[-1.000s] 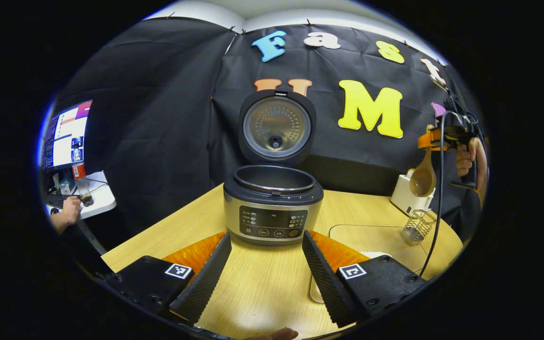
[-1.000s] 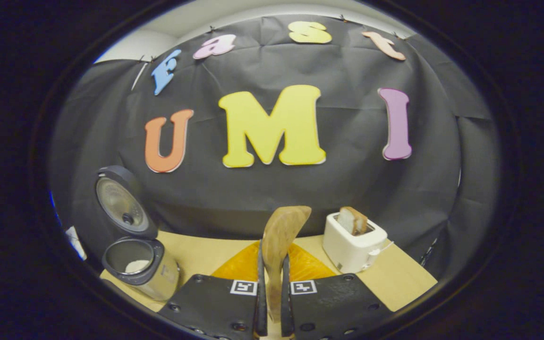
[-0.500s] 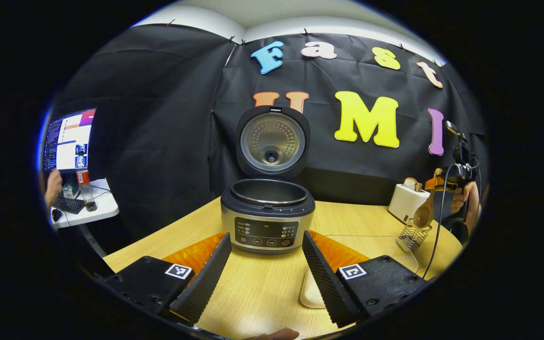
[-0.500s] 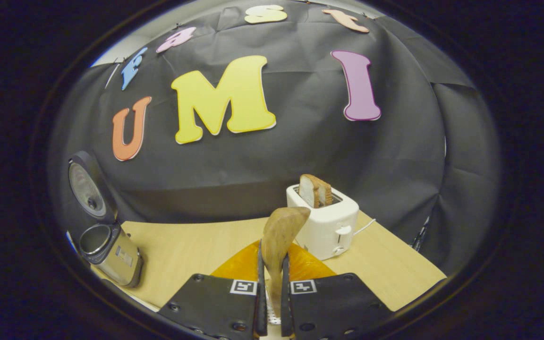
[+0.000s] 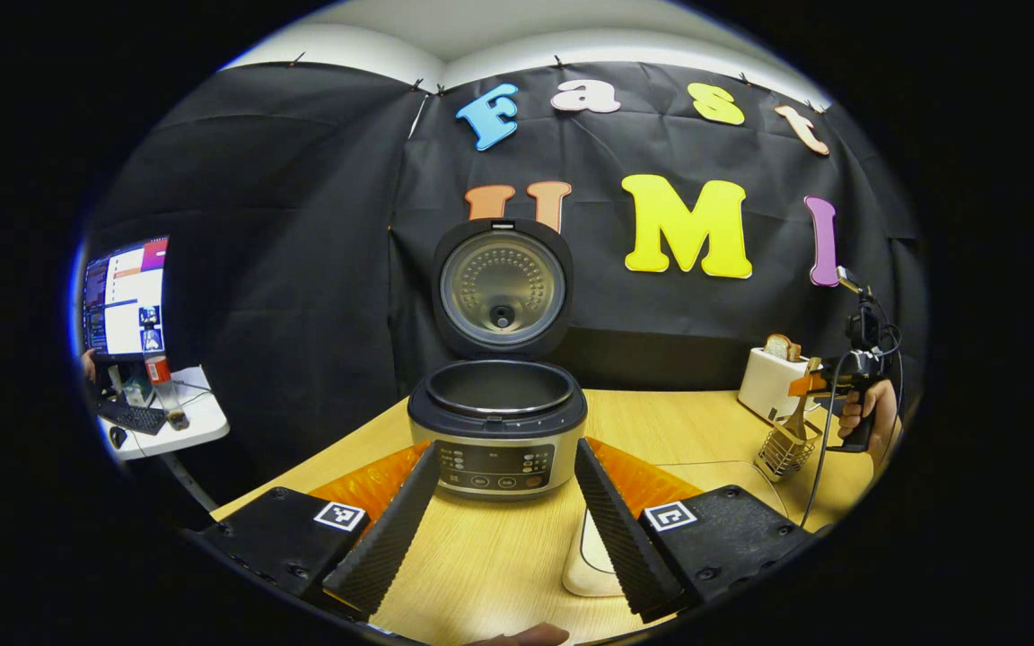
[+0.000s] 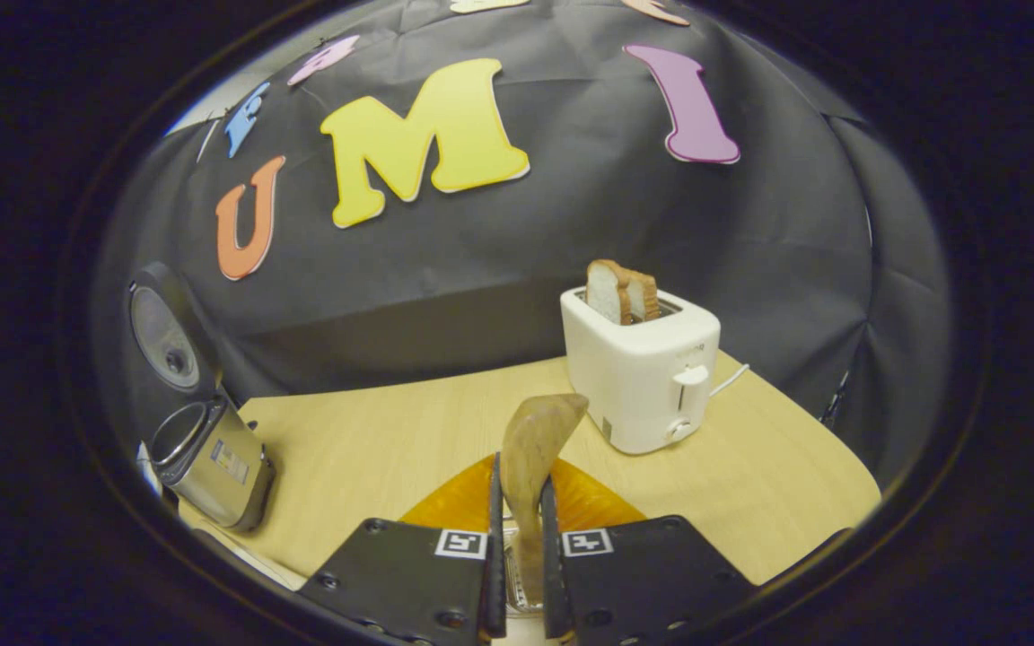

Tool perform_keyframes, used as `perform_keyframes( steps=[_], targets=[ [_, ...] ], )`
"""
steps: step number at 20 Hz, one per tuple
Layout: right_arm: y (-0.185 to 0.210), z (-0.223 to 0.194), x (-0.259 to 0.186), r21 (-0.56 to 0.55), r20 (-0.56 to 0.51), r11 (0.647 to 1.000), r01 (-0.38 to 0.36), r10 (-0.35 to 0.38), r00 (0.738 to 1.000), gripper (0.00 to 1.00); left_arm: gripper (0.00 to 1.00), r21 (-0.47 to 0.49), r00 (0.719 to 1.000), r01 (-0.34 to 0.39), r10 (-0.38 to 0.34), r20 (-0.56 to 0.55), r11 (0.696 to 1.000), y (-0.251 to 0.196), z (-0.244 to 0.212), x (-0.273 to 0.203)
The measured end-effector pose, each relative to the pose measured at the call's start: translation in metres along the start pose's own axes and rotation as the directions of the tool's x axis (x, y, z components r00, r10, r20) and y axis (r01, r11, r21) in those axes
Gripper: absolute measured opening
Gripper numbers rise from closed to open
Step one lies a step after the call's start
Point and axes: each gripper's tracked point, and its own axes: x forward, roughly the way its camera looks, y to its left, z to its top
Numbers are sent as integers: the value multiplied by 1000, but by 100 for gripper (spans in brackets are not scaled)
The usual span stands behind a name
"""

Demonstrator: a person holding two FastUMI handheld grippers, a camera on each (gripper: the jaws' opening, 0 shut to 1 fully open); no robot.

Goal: Close the left gripper, press the button to open the rice cooker; take a wooden spoon from the chopstick holder with the right hand, scoop a spoonful of rice and pour it into the rice cooker, then put the wooden spoon back into the chopstick holder.

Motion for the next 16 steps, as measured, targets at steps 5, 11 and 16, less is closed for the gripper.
perform_keyframes(
  steps=[5,11,16],
  targets=[
    [8,9,-10,-37,54,999,-14,16,998,53,96,-9,999,40,-40,19,999,-11,29,13],
    [4,10,-24,-89,77,996,-10,17,997,76,96,-30,999,35,-34,38,999,-1,72,31],
    [11,0,-41,-115,44,988,-103,109,993,89,97,13,994,-5,3,105,1000,17,132,43]
  ],
)
